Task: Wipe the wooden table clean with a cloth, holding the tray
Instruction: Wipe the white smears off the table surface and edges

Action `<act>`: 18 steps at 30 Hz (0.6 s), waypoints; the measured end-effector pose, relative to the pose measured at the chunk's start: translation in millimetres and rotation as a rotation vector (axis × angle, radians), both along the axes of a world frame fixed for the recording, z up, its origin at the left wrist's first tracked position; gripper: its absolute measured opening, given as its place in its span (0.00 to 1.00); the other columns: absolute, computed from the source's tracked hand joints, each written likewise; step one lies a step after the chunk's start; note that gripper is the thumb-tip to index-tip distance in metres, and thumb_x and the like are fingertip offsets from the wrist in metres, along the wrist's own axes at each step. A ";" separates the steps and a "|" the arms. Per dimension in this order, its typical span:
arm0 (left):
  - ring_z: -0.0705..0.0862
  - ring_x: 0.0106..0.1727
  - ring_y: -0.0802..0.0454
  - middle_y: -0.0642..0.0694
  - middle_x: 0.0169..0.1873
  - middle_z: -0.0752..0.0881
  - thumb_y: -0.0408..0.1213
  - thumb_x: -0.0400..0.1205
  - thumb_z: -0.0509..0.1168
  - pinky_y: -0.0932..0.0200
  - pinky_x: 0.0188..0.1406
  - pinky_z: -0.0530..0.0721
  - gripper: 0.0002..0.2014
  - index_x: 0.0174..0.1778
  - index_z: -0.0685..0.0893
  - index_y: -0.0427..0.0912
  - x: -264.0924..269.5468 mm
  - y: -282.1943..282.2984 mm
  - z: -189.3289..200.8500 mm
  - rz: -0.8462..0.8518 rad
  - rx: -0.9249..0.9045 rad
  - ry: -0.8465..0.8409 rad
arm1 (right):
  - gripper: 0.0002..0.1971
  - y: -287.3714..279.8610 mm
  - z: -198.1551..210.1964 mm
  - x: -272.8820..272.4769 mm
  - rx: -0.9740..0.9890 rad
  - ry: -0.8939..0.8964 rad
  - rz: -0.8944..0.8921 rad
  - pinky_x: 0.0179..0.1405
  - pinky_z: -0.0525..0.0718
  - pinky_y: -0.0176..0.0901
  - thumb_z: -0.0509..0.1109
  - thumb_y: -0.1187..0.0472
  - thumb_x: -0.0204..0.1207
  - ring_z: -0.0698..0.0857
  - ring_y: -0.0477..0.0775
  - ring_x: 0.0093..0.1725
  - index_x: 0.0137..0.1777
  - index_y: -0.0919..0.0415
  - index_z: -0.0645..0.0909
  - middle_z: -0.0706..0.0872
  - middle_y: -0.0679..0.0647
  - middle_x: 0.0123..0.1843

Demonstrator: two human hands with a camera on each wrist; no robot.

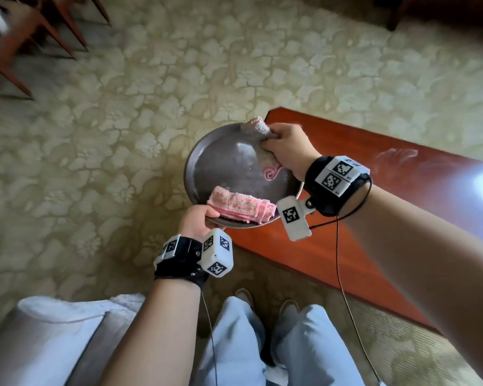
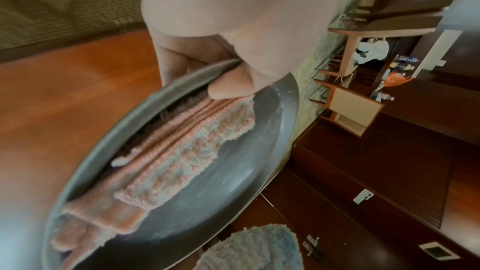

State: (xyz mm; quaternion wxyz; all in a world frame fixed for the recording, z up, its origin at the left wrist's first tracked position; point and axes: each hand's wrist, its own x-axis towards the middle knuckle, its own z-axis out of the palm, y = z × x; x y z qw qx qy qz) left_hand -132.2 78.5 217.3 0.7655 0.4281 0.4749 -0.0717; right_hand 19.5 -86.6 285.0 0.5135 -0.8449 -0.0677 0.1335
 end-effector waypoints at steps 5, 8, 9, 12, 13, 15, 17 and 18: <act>0.86 0.47 0.39 0.35 0.44 0.84 0.27 0.61 0.62 0.47 0.61 0.83 0.16 0.46 0.79 0.34 -6.1 2.5 89.9 0.014 0.061 -0.018 | 0.04 1.2 93.5 8.4 -0.003 0.024 0.020 0.38 0.86 0.53 0.70 0.69 0.71 0.82 0.55 0.35 0.43 0.69 0.84 0.85 0.60 0.37; 0.87 0.42 0.40 0.37 0.38 0.87 0.28 0.64 0.63 0.49 0.54 0.84 0.12 0.42 0.79 0.35 0.4 7.8 126.2 0.010 0.110 -0.042 | 0.02 9.9 130.7 14.1 0.028 0.005 0.038 0.34 0.80 0.47 0.69 0.69 0.72 0.79 0.54 0.35 0.40 0.68 0.82 0.81 0.59 0.34; 0.87 0.41 0.41 0.38 0.34 0.88 0.29 0.68 0.63 0.50 0.52 0.84 0.08 0.42 0.79 0.35 4.0 12.0 132.5 0.008 0.116 -0.053 | 0.04 14.4 140.4 15.6 0.031 0.002 0.045 0.33 0.79 0.45 0.69 0.69 0.72 0.79 0.54 0.34 0.42 0.70 0.83 0.81 0.60 0.35; 0.90 0.48 0.37 0.37 0.38 0.91 0.29 0.68 0.65 0.46 0.60 0.86 0.13 0.47 0.82 0.33 13.8 28.5 143.1 0.025 0.097 -0.096 | 0.04 32.7 158.9 22.0 0.066 0.013 0.080 0.28 0.79 0.40 0.67 0.70 0.74 0.80 0.49 0.28 0.44 0.67 0.84 0.83 0.57 0.34; 0.90 0.52 0.37 0.36 0.45 0.90 0.28 0.63 0.66 0.43 0.65 0.83 0.19 0.51 0.83 0.32 16.0 33.9 145.1 0.037 0.089 -0.095 | 0.06 39.7 163.5 24.8 0.085 0.025 0.090 0.27 0.80 0.38 0.67 0.71 0.75 0.81 0.47 0.26 0.42 0.63 0.84 0.83 0.56 0.34; 0.88 0.54 0.37 0.35 0.50 0.87 0.25 0.62 0.63 0.43 0.69 0.80 0.21 0.53 0.81 0.33 21.1 46.7 146.3 0.091 0.031 -0.121 | 0.07 57.2 165.3 33.6 0.123 0.059 0.098 0.32 0.86 0.44 0.67 0.71 0.75 0.84 0.50 0.30 0.46 0.63 0.85 0.85 0.58 0.37; 0.85 0.51 0.40 0.37 0.48 0.84 0.24 0.66 0.61 0.46 0.72 0.77 0.16 0.50 0.79 0.35 29.4 64.1 149.2 0.121 -0.002 -0.120 | 0.07 78.6 164.8 44.0 0.125 0.087 0.091 0.39 0.88 0.53 0.68 0.70 0.75 0.86 0.58 0.36 0.50 0.68 0.85 0.86 0.62 0.40; 0.84 0.51 0.41 0.37 0.48 0.83 0.24 0.68 0.60 0.46 0.72 0.76 0.14 0.48 0.78 0.36 34.0 75.3 148.2 0.131 0.000 -0.119 | 0.06 90.8 162.7 50.0 0.126 0.106 0.084 0.40 0.88 0.55 0.68 0.70 0.76 0.87 0.60 0.37 0.49 0.68 0.85 0.86 0.63 0.40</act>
